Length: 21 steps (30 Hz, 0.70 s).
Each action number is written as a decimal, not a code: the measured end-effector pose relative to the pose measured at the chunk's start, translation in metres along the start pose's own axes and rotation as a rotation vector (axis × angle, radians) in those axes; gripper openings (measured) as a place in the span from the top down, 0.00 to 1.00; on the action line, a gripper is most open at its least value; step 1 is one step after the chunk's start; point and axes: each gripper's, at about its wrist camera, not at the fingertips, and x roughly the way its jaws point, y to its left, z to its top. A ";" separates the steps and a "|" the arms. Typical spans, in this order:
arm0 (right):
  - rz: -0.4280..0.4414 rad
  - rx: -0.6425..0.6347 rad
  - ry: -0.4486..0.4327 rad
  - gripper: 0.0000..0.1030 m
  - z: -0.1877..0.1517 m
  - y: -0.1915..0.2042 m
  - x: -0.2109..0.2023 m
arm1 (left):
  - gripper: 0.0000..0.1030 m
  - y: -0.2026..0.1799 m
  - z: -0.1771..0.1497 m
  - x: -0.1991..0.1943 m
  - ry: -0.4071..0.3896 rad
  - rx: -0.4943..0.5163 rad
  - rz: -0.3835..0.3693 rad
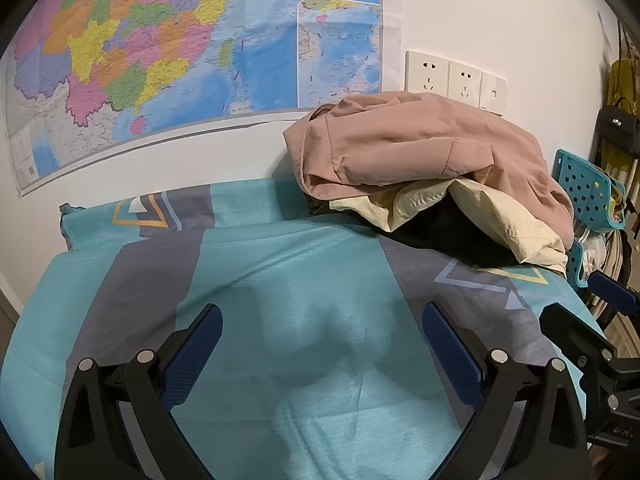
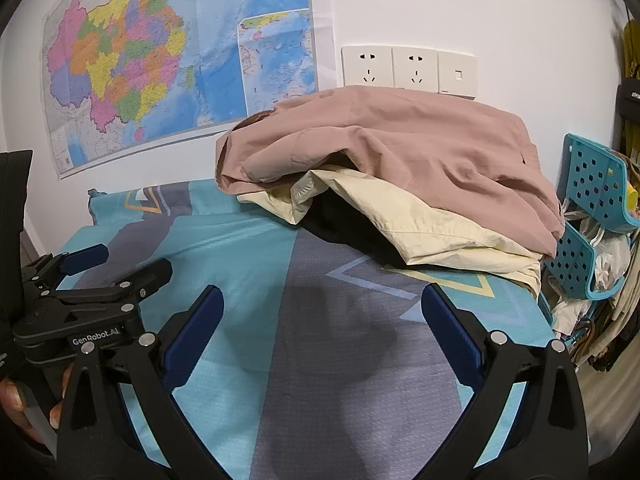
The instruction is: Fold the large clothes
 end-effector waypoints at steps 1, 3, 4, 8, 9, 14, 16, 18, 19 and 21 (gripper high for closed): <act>0.001 0.002 0.000 0.05 0.000 -0.001 0.000 | 0.06 -0.001 0.000 0.000 0.000 0.000 -0.002; 0.001 0.004 -0.002 0.05 0.000 -0.002 -0.001 | 0.06 -0.001 0.000 0.000 0.002 -0.001 -0.003; -0.001 0.004 -0.002 0.05 0.000 -0.002 -0.001 | 0.06 -0.001 0.000 0.001 0.004 -0.002 -0.002; -0.005 0.003 -0.002 0.05 0.001 -0.002 -0.001 | 0.06 0.001 0.000 0.002 0.008 -0.008 -0.001; -0.003 0.004 -0.002 0.05 0.001 -0.002 -0.001 | 0.06 0.001 0.000 0.002 0.009 -0.009 -0.001; -0.004 0.010 -0.002 0.05 0.002 -0.003 -0.001 | 0.06 0.000 0.000 0.001 0.003 -0.007 -0.002; -0.005 0.010 -0.004 0.05 0.001 -0.003 -0.002 | 0.06 -0.001 0.000 0.001 -0.001 -0.003 -0.001; -0.004 0.010 -0.001 0.05 0.001 -0.003 -0.001 | 0.06 -0.001 0.000 0.001 -0.001 -0.003 -0.003; -0.006 0.009 0.000 0.05 0.002 -0.003 -0.001 | 0.06 -0.001 0.000 0.000 -0.001 -0.003 -0.004; -0.006 0.010 -0.001 0.05 0.001 -0.004 -0.002 | 0.06 -0.001 0.000 0.000 -0.002 -0.003 -0.004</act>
